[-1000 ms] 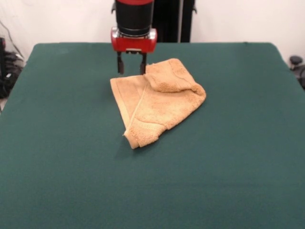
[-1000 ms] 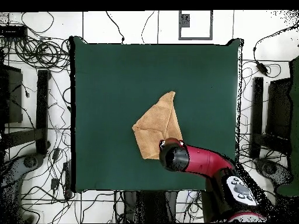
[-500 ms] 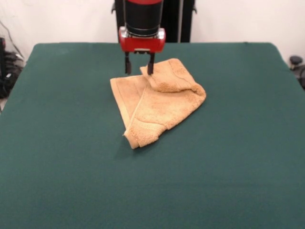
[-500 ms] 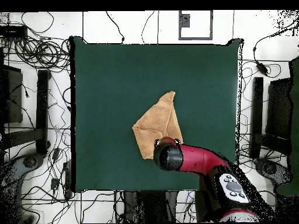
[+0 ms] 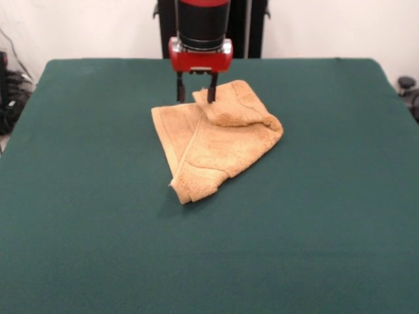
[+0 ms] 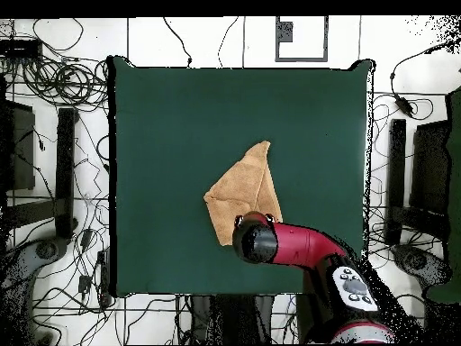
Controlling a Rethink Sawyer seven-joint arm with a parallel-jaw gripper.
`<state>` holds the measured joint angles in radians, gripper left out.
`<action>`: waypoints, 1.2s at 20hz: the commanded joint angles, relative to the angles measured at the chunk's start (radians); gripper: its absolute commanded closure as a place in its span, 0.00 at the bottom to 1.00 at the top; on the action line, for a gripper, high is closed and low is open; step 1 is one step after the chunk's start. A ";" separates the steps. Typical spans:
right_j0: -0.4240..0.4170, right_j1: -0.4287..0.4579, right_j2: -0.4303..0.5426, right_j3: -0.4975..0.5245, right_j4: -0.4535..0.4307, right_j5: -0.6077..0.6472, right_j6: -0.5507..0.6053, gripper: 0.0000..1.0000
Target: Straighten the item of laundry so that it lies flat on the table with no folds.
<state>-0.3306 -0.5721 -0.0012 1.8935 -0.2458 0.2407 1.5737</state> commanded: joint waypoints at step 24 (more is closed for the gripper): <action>0.103 0.176 0.002 -0.039 0.026 -0.124 0.200 0.00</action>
<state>-0.2580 -0.4899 -0.0207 1.8919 -0.2450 0.1938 1.5737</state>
